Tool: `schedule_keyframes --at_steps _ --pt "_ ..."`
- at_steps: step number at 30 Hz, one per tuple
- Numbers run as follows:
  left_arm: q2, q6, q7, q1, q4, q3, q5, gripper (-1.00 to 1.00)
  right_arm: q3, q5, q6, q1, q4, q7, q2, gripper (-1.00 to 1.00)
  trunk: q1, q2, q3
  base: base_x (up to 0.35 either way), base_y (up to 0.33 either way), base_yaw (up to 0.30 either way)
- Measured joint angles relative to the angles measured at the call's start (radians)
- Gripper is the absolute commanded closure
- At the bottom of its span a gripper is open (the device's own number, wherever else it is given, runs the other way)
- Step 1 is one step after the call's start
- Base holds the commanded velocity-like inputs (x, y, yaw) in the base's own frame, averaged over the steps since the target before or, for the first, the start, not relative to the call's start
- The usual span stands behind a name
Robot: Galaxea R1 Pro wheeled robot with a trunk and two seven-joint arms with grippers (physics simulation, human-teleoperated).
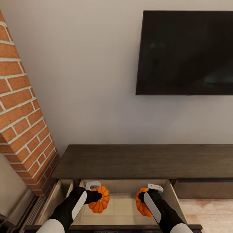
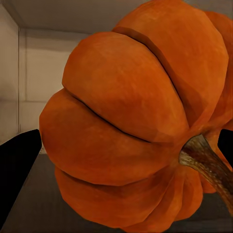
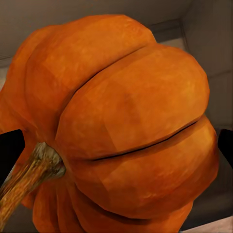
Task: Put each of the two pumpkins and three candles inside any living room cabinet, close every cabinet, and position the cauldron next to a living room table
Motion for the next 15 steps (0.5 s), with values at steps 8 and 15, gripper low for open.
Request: schedule_keyframes --at_steps 8,15 --pt "-0.003 -0.021 0.009 0.000 0.010 0.000 -0.005 1.00 0.004 -0.002 -0.013 0.000 -0.001 0.004 0.000 1.00 0.031 -0.056 -0.025 0.000 0.000 0.000" --pt "-0.003 -0.030 0.006 0.001 0.013 0.000 0.005 1.00 0.006 -0.008 -0.060 0.000 0.001 0.075 0.000 1.00 0.058 -0.105 -0.047 0.000 0.000 0.000"
